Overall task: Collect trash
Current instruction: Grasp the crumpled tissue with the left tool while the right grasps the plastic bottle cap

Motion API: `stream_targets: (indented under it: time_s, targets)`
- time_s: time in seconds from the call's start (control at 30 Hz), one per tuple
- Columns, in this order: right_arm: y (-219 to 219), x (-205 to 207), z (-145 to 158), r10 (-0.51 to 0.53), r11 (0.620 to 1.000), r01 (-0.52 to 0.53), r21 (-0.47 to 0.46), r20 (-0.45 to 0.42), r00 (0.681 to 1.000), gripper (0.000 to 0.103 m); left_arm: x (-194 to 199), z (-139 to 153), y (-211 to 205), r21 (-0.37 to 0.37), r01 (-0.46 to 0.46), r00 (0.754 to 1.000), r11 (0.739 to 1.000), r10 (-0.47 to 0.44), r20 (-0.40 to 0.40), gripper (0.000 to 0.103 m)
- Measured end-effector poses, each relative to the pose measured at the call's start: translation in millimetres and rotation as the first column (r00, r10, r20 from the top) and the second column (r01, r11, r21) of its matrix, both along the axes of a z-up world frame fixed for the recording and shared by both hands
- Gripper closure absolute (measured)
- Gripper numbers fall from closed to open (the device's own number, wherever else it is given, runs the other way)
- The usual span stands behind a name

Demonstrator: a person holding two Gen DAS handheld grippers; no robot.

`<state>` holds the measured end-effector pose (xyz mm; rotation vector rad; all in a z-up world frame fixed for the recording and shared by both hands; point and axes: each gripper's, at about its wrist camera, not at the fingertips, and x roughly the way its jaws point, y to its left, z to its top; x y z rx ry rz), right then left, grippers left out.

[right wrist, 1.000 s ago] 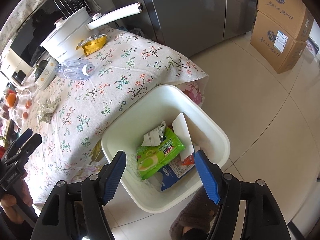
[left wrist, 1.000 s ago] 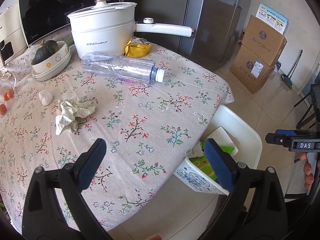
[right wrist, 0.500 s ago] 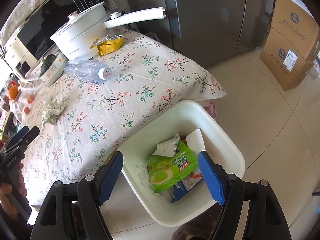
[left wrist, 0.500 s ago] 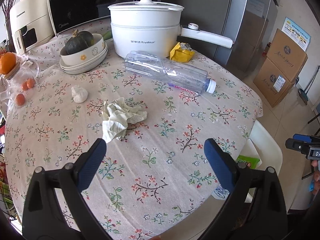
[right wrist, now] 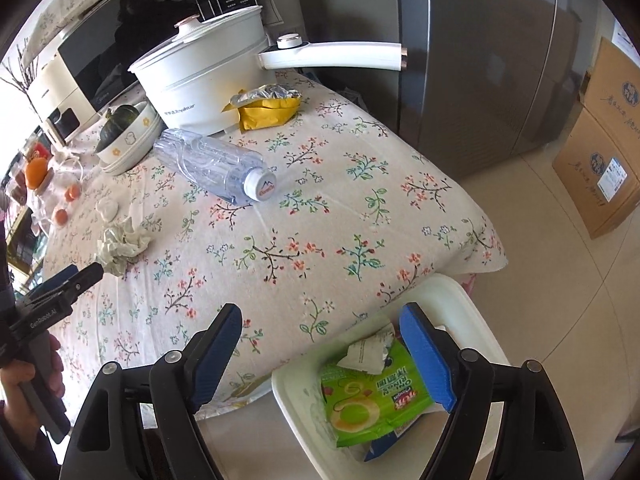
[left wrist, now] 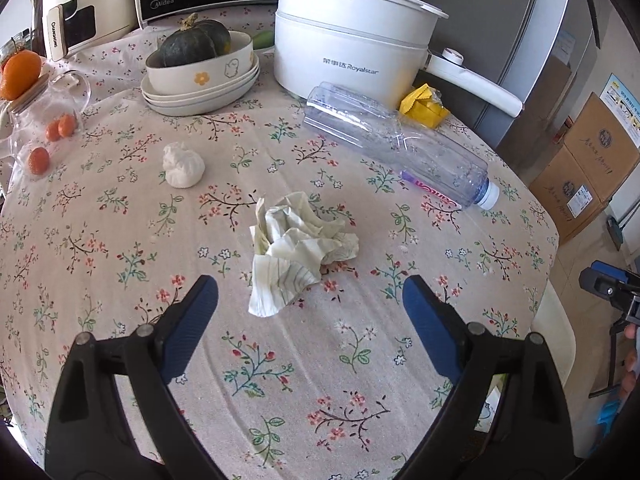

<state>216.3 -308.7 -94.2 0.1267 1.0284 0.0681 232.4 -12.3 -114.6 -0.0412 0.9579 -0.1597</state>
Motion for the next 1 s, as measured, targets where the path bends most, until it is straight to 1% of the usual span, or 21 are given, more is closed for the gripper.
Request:
stream_targets:
  time_s: [0.03, 0.1, 0.17, 0.2, 0.23, 0.27, 0.3, 0.33, 0.37, 0.4, 0.5, 0.57, 0.67, 0.83, 0.87, 0.93, 1.0]
  targets:
    - [4.0, 6.8, 0.5, 0.018, 1.000, -0.018, -0.003, 0.009, 1.000, 0.020, 2.2, -0.8, -0.6, 0.008, 0.002, 1.000, 1.000, -0.002, 0.005, 0.016]
    - [14.4, 19.2, 0.8, 0.059, 0.998, -0.058, -0.019, 0.030, 0.998, 0.020, 6.6, -3.3, 0.0, 0.007, 0.001, 1.000, 1.000, -0.001, 0.007, 0.024]
    - [25.7, 31.5, -0.9, 0.102, 0.994, -0.101, -0.036, 0.043, 0.994, 0.019, 11.1, -6.8, 1.9, 0.000, -0.009, 1.000, 1.000, 0.009, 0.002, 0.028]
    - [31.3, 37.5, -2.9, 0.125, 0.992, -0.123, -0.041, 0.043, 0.991, 0.019, 13.4, -8.9, 3.2, -0.003, -0.015, 1.000, 1.000, 0.015, -0.002, 0.034]
    - [36.8, 43.8, -4.8, 0.144, 0.989, -0.143, -0.043, 0.042, 0.989, 0.019, 15.9, -11.1, 4.6, -0.003, -0.021, 1.000, 1.000, 0.021, -0.005, 0.038]
    - [41.7, 49.8, -7.0, 0.161, 0.986, -0.159, -0.043, 0.041, 0.986, 0.019, 18.0, -13.7, 5.9, -0.005, -0.027, 1.000, 1.000, 0.027, -0.013, 0.046]
    - [46.0, 55.5, -9.3, 0.174, 0.984, -0.172, -0.045, 0.041, 0.984, 0.019, 19.7, -16.5, 7.6, -0.015, -0.030, 0.999, 0.999, 0.030, -0.024, 0.057]
    - [49.9, 60.6, -11.5, 0.184, 0.982, -0.182, -0.050, 0.042, 0.982, 0.019, 21.0, -19.0, 8.9, -0.029, -0.028, 0.999, 0.999, 0.027, -0.035, 0.062]
    - [53.1, 65.4, -13.7, 0.193, 0.980, -0.191, -0.056, 0.043, 0.980, 0.019, 21.8, -20.9, 9.5, -0.032, -0.026, 0.999, 0.999, 0.025, -0.042, 0.071]
    - [55.2, 69.6, -16.2, 0.201, 0.978, -0.198, -0.060, 0.043, 0.979, 0.019, 22.2, -22.2, 10.3, -0.026, -0.026, 0.999, 0.999, 0.025, -0.042, 0.073]
    - [59.1, 80.2, -23.8, 0.238, 0.969, -0.234, -0.077, 0.042, 0.970, 0.019, 22.6, -22.9, 13.0, -0.024, -0.032, 0.999, 0.999, 0.031, -0.040, 0.078]
    - [60.8, 85.8, -27.0, 0.268, 0.957, -0.259, -0.131, 0.050, 0.962, 0.019, 22.4, -19.7, 14.5, -0.015, -0.038, 0.998, 0.999, 0.037, -0.040, 0.078]
    - [63.0, 91.2, -29.1, 0.326, 0.928, -0.304, -0.217, 0.074, 0.942, 0.019, 20.0, -12.7, 21.0, -0.043, -0.045, 0.998, 0.998, 0.043, -0.041, 0.079]
    - [68.3, 100.0, -42.3, 0.410, 0.884, -0.378, -0.274, 0.064, 0.910, 0.022, 14.7, -4.0, 29.3, -0.068, -0.045, 0.999, 0.997, 0.043, -0.033, 0.079]
    - [69.7, 101.5, -45.1, 0.422, 0.875, -0.390, -0.288, 0.059, 0.904, 0.023, 13.7, -2.6, 30.2, -0.072, -0.043, 0.999, 0.996, 0.041, -0.031, 0.079]
    - [72.7, 103.9, -49.1, 0.445, 0.858, -0.411, -0.307, 0.048, 0.894, 0.030, 11.6, -0.1, 31.5, -0.080, -0.039, 0.999, 0.996, 0.037, -0.026, 0.079]
    - [74.9, 106.7, -51.3, 0.462, 0.847, -0.425, -0.320, 0.047, 0.885, 0.034, 9.3, 1.9, 32.7, -0.086, -0.037, 0.999, 0.996, 0.035, -0.024, 0.079]
